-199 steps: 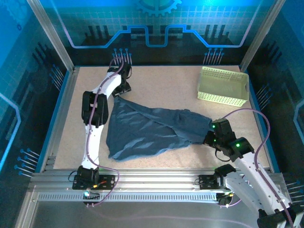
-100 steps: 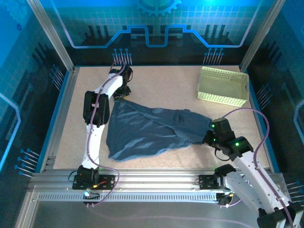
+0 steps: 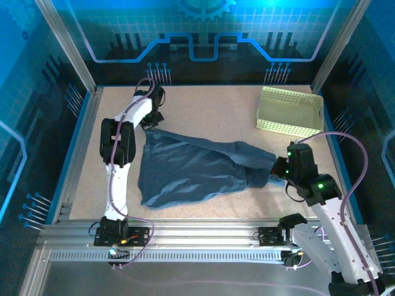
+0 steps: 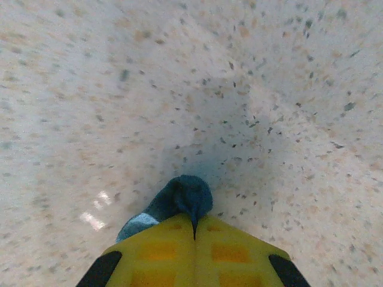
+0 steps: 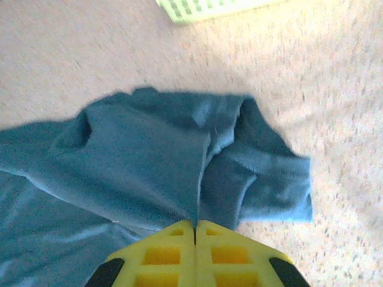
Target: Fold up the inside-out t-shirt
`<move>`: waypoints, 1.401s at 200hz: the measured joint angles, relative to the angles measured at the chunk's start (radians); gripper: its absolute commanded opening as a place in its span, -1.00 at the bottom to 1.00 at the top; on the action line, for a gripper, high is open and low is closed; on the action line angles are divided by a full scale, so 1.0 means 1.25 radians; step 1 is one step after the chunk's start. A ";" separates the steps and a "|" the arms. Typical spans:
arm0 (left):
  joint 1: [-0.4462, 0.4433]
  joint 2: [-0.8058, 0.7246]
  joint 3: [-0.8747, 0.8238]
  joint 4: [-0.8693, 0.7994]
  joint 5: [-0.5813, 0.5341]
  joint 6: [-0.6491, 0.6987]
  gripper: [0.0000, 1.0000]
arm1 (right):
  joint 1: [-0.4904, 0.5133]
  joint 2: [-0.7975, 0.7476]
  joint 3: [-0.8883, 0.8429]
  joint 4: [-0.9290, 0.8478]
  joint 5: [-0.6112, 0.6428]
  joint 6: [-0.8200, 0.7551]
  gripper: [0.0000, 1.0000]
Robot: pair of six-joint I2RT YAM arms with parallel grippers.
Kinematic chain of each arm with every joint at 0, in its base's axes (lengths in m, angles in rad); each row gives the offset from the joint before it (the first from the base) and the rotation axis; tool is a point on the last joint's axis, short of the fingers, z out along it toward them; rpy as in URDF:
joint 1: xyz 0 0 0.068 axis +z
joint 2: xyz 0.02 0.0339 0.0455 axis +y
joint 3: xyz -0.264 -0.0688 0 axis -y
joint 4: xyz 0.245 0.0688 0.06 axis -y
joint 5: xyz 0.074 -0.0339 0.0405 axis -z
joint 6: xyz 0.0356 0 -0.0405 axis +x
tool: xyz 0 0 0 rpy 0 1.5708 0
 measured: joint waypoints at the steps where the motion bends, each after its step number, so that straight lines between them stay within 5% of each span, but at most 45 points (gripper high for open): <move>1: 0.000 -0.005 0.000 0.000 -0.001 0.001 -1.00 | -0.001 0.000 0.004 0.001 0.000 -0.002 -1.00; 102: -0.002 -0.607 0.037 0.078 -0.064 0.094 -1.00 | -0.120 0.248 0.644 0.023 -0.072 -0.132 -1.00; 186: -0.002 -1.141 -0.328 0.304 -0.024 0.119 -1.00 | -0.125 0.251 0.988 0.023 -0.197 -0.192 -1.00; 236: -0.002 -1.150 -0.338 0.355 0.008 0.120 -1.00 | -0.125 0.235 1.071 0.035 -0.205 -0.212 -1.00; 280: -0.002 -1.031 -0.340 0.354 0.010 0.126 -1.00 | -0.127 0.367 1.123 0.057 -0.242 -0.222 -1.00</move>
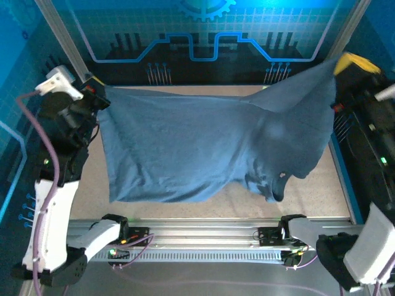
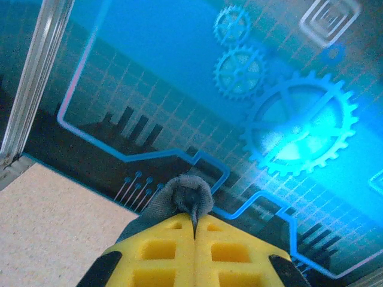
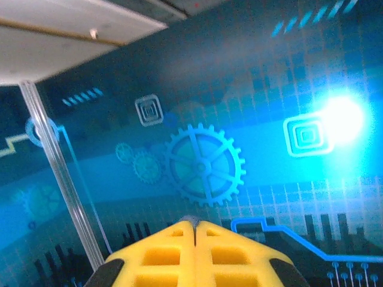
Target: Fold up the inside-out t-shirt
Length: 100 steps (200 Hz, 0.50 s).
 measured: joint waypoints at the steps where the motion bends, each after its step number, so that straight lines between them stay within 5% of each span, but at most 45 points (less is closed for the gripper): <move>1: 0.000 0.005 0.000 -0.001 0.000 0.000 -1.00 | 0.000 0.002 -0.001 0.001 0.000 0.000 -1.00; 67: 0.035 0.354 0.098 -0.108 -0.023 0.015 -1.00 | -0.002 0.321 -0.061 0.020 -0.036 -0.017 -1.00; 100: 0.075 0.541 0.296 -0.167 -0.013 0.015 -1.00 | -0.002 0.524 0.154 0.003 -0.065 -0.016 -1.00</move>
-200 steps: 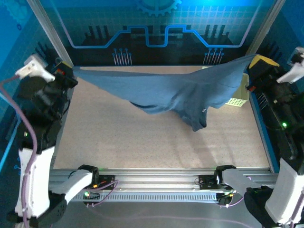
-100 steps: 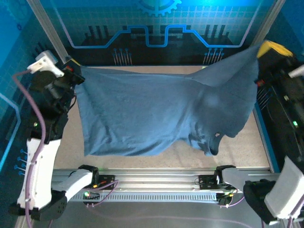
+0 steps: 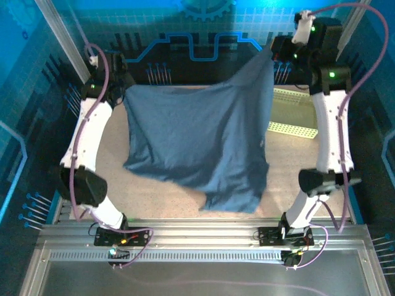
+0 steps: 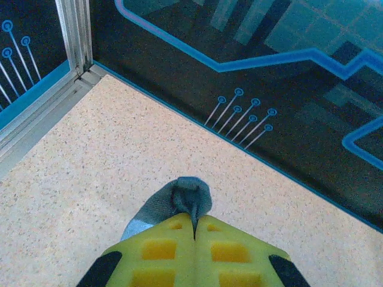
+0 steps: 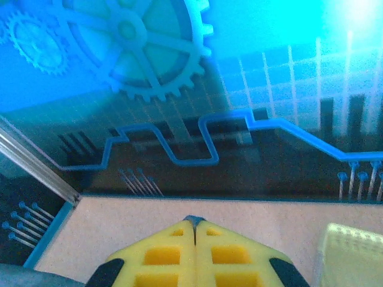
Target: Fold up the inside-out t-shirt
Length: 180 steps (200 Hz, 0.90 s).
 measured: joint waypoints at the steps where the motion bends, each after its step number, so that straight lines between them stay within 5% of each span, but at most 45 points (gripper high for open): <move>1: 0.001 0.004 0.006 -0.001 0.001 0.000 -1.00 | 0.000 0.005 0.008 0.000 0.000 0.000 -1.00; 34: 0.061 0.132 0.274 0.004 0.118 -0.004 -1.00 | -0.008 0.138 0.258 0.022 -0.052 0.018 -1.00; 92: 0.179 0.128 0.405 0.166 0.342 -0.056 -1.00 | -0.070 0.105 0.273 0.206 -0.143 0.103 -1.00; 139: 0.176 -0.090 -0.020 0.375 0.417 -0.051 -1.00 | -0.052 -0.001 0.112 0.218 -0.219 0.072 -1.00; 180: 0.170 -0.226 -0.432 0.508 0.479 -0.042 -1.00 | 0.048 -0.290 -0.557 0.285 -0.206 0.017 -1.00</move>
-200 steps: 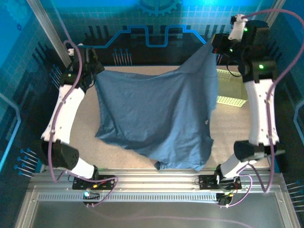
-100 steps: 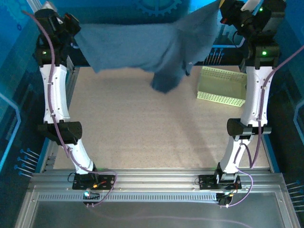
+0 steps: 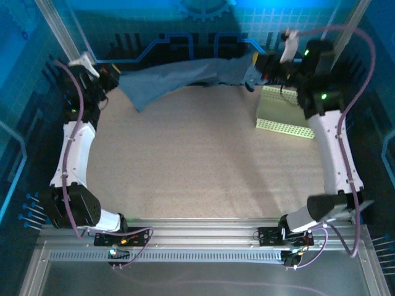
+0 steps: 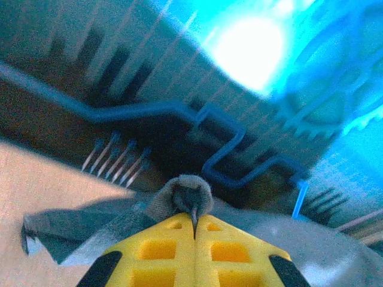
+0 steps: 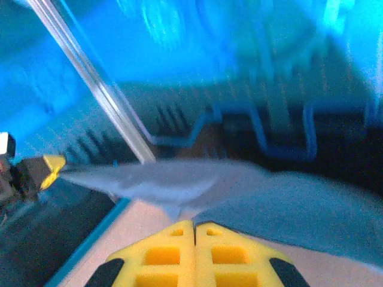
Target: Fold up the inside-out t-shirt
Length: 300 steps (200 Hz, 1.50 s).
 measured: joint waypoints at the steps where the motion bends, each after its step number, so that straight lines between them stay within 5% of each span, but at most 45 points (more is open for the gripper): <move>1: -0.001 -0.004 -0.012 0.002 0.001 0.000 -1.00 | 0.000 -0.004 -0.011 0.001 0.000 0.001 -1.00; 50: -0.077 -0.219 -0.386 -0.004 0.000 -0.008 -1.00 | 0.000 -0.229 -0.500 -0.011 0.059 0.037 -1.00; 128: -0.082 -0.649 -0.740 -0.263 -0.126 -0.137 -1.00 | -0.012 -0.567 -0.852 -0.223 0.142 0.202 -1.00; 174: -0.082 -0.842 -0.797 -0.423 -0.206 -0.226 -0.91 | -0.018 -0.750 -0.874 -0.391 0.244 0.288 -0.99; 186: -0.082 -0.869 -0.801 -0.456 -0.222 -0.238 -0.74 | -0.018 -0.774 -0.874 -0.423 0.259 0.303 -0.70; 200: -0.082 -0.886 -0.800 -0.491 -0.237 -0.254 0.03 | -0.019 -0.795 -0.875 -0.452 0.265 0.318 -0.08; 217: -0.082 -0.891 -0.795 -0.530 -0.255 -0.261 0.17 | -0.021 -0.812 -0.873 -0.482 0.275 0.325 0.40; 234: -0.082 -0.891 -0.763 -0.570 -0.275 -0.273 0.46 | -0.021 -0.811 -0.843 -0.511 0.303 0.315 0.43; 267: -0.082 -0.842 -0.614 -0.564 -0.301 -0.256 0.41 | -0.021 -0.740 -0.713 -0.487 0.321 0.259 0.37; 300: -0.101 -0.651 -0.541 -0.433 -0.190 -0.241 0.41 | 0.035 -0.586 -0.689 -0.374 0.284 0.222 0.37</move>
